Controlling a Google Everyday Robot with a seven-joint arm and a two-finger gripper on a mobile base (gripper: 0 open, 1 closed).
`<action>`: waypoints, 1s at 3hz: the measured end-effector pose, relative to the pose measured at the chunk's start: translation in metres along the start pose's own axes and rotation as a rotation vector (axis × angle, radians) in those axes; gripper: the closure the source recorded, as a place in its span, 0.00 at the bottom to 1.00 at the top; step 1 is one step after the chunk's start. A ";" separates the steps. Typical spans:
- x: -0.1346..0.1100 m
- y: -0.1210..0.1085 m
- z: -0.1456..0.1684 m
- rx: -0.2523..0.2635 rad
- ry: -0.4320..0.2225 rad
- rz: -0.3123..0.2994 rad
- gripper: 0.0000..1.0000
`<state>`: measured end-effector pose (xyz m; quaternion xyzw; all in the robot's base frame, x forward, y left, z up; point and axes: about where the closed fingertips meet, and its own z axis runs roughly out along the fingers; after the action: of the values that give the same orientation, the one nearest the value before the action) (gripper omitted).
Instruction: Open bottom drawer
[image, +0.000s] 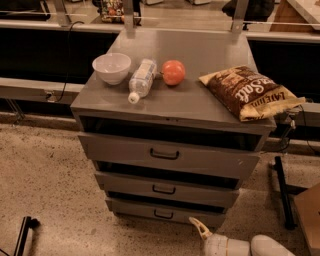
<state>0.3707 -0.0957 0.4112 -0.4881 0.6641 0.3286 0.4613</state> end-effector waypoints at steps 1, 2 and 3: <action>0.031 0.000 0.019 -0.058 0.025 -0.044 0.00; 0.033 -0.002 0.022 -0.065 0.028 -0.048 0.00; 0.036 -0.003 0.024 -0.028 0.079 -0.060 0.00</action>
Offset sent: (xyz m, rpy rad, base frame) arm 0.0024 0.0051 -0.0314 -0.0277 -0.0100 0.0616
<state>0.3769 -0.0882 0.3688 -0.5267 0.6622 0.3042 0.4377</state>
